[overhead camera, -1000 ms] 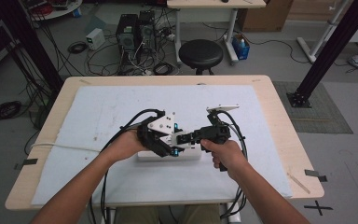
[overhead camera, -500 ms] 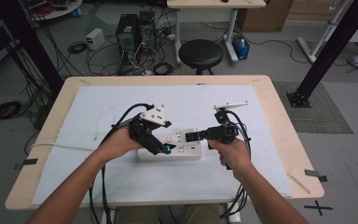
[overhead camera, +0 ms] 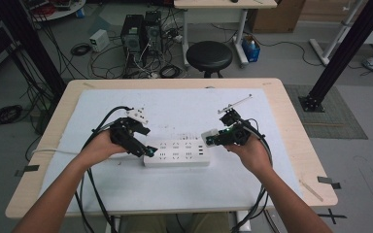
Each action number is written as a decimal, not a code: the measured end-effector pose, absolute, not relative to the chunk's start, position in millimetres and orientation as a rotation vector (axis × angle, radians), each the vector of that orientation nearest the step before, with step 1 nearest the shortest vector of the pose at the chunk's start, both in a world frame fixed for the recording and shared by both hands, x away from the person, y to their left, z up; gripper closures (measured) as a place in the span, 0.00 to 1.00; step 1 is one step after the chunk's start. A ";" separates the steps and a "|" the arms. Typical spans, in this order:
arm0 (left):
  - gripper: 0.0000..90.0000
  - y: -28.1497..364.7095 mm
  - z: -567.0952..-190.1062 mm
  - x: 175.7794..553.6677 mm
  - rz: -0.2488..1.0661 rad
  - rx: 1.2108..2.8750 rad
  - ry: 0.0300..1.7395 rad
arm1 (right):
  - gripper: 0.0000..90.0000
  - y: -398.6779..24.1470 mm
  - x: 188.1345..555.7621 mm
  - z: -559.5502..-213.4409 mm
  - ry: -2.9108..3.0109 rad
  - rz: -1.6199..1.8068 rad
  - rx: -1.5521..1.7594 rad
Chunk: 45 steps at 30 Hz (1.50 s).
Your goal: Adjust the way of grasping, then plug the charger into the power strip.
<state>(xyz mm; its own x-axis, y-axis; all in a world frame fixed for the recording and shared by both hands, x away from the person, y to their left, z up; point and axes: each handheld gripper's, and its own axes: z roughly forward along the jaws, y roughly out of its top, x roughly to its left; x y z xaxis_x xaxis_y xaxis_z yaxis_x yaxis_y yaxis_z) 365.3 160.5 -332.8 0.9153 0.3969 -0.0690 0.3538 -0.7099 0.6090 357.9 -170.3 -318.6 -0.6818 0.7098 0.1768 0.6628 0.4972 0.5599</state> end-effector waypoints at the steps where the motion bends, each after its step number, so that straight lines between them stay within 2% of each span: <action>1: 0.23 164.1 -334.5 366.5 0.063 2.433 0.541 | 0.69 -168.8 357.2 -317.4 2.654 0.889 1.164; 6: 0.23 177.6 -337.5 367.8 0.097 2.514 0.572 | 0.69 -160.5 353.9 -312.7 2.664 0.636 0.932; 11: 0.23 185.8 -334.6 363.2 0.220 2.537 0.449 | 0.69 -158.7 353.4 -311.5 2.692 0.466 0.798; 21: 0.23 199.0 -336.7 362.5 0.275 2.597 0.510 | 0.69 -156.4 356.7 -302.5 2.755 0.428 0.733; 34: 0.23 206.4 -338.3 360.5 0.281 2.654 0.529 | 0.69 -144.3 356.1 -304.2 2.811 0.422 0.637; 45: 0.23 213.6 -345.7 363.9 0.259 2.664 0.550 | 0.69 -117.4 377.2 -303.1 2.883 0.399 0.511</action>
<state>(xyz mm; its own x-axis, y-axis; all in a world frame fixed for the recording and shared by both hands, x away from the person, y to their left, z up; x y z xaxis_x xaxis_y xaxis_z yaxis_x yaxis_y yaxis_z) 363.9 213.6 -345.7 0.9050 0.4141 0.0973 0.3386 -0.8399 0.4242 377.2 -117.4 -303.1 -0.9234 0.3593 -0.1348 0.3092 0.9047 0.2929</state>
